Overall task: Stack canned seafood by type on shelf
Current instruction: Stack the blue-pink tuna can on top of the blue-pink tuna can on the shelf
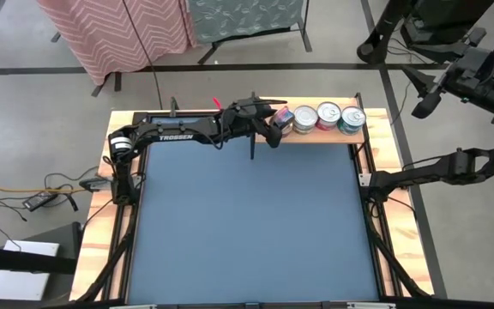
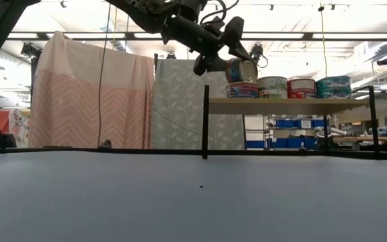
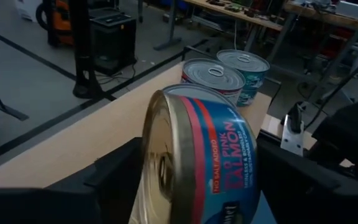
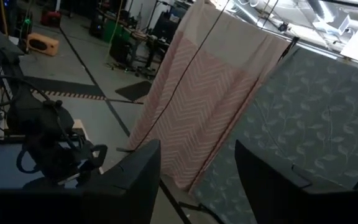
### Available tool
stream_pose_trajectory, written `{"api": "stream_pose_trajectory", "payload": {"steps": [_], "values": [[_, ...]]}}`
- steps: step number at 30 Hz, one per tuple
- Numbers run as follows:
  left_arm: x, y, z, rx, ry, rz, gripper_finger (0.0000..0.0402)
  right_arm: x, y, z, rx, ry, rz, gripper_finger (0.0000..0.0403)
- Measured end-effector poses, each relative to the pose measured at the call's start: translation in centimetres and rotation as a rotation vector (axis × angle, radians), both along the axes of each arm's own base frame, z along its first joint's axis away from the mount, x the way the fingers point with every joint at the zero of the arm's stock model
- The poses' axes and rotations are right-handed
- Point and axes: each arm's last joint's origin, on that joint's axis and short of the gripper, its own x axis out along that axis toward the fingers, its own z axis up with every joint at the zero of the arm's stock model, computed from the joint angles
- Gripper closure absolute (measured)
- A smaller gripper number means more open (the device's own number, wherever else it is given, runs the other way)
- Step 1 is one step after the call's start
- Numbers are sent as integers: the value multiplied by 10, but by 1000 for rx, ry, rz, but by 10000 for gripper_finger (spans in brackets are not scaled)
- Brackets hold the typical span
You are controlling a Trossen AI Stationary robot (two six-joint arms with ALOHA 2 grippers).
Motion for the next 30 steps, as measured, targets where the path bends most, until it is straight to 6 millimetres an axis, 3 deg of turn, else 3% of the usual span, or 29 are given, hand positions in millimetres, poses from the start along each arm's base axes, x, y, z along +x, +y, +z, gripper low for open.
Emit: {"api": "stream_pose_trajectory", "payload": {"steps": [13, 23, 30], "values": [[0, 0, 1, 21, 6, -2, 193, -7, 3, 0, -16, -9, 0, 186], [5, -11, 13, 147, 40, -59, 196, -13, 6, -1, -6, -17, 1, 186], [2, -17, 27, 253, 280, -69, 196, -17, 7, -6, 40, -3, -1, 186]]}}
